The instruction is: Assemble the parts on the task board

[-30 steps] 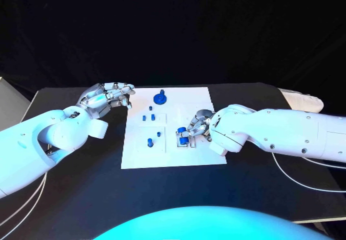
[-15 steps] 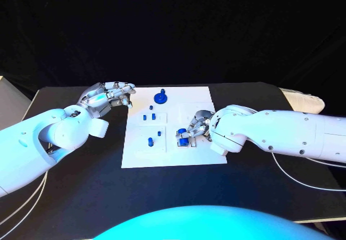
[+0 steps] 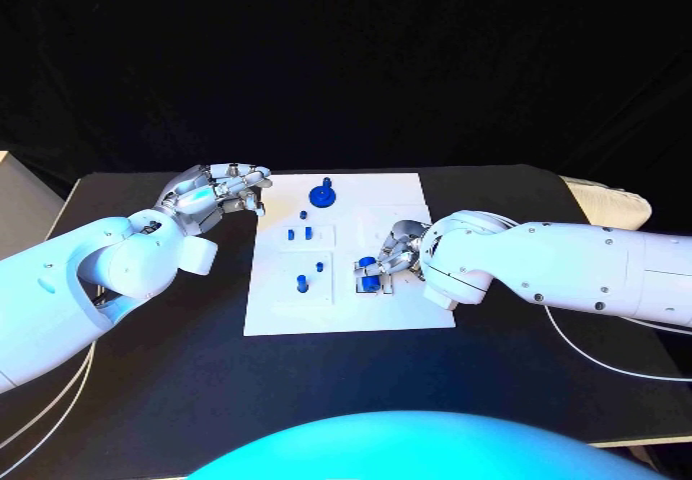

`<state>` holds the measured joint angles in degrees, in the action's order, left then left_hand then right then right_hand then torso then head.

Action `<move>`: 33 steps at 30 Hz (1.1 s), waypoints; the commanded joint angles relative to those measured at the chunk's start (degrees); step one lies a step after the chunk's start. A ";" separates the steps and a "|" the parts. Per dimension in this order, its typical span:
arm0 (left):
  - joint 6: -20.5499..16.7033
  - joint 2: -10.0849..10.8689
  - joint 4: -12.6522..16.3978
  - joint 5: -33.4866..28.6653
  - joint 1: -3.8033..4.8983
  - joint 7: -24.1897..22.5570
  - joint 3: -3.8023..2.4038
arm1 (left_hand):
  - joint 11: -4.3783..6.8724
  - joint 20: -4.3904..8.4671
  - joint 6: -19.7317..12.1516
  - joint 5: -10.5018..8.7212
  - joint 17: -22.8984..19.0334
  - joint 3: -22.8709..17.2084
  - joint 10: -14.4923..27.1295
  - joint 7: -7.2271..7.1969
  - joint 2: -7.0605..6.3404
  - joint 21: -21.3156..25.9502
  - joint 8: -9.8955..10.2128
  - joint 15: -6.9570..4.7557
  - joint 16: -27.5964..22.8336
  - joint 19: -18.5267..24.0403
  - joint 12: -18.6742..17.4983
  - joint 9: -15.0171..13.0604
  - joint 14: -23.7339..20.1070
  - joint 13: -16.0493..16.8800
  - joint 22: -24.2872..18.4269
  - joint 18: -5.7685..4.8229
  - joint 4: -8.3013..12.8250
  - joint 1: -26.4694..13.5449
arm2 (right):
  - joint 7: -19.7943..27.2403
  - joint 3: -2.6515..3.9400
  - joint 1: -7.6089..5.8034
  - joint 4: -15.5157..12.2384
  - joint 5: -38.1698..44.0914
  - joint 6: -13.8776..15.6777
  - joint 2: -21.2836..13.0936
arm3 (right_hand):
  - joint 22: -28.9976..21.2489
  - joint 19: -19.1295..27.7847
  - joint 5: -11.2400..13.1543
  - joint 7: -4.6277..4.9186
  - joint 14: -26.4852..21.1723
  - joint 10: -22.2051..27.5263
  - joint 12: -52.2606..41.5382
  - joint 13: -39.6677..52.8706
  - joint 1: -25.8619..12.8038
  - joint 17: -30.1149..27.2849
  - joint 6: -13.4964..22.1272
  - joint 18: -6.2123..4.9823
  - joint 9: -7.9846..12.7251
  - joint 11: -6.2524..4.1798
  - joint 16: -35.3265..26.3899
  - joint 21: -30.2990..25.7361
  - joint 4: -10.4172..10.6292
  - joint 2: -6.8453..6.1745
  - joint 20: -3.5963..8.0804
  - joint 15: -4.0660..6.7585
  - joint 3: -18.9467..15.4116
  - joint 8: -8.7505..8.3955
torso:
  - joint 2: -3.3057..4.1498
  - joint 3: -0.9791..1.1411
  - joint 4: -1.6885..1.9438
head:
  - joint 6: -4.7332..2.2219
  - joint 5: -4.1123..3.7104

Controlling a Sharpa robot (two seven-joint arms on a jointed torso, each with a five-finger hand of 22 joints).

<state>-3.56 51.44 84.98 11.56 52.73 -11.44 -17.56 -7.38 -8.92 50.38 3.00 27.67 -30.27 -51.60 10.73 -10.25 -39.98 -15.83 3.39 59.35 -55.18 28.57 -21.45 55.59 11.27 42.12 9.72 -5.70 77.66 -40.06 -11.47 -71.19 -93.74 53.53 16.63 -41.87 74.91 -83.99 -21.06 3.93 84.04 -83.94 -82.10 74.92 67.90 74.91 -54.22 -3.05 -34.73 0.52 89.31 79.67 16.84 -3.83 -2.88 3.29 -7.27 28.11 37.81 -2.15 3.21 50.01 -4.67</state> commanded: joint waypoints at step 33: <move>1.09 -0.04 0.03 0.10 -0.01 -0.06 -0.01 | -0.02 -0.02 -0.39 0.05 0.10 0.10 0.25 -0.07 0.61 0.35 -0.42 0.16 -0.27 -0.44 -0.31 0.09 0.08 -0.08 -0.14 0.75 -0.52 -0.03 | -1.06 -0.05 0.56 -0.30 3.14 -1.94 0.44 | 9.43 -2.79 14.88 0.46 5.58 1.25 1.82 6.11 -10.58 13.53 2.08 0.72 -0.31 -0.33 -0.03 -1.35 0.34 -5.22 0.40 0.26 -1.62 3.10 | -0.03 0.06 -0.03 | -0.01 0.48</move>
<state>-3.44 51.45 84.92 11.59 52.73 -11.29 -17.55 -7.38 -8.92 50.38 3.00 27.71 -30.04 -51.61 10.73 -10.25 -39.99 -16.07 3.39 59.35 -55.18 28.58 -21.43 55.59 11.28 42.03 9.72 -5.94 77.67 -40.07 -11.50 -70.71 -93.91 55.89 15.10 -41.42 74.94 -83.99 -6.76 4.51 84.03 -83.17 -80.41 74.91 57.89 74.90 -52.58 -3.05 -35.06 0.16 89.31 78.55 17.06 -8.89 -2.89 3.29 -8.78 30.87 37.75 -2.09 3.18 50.01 -4.18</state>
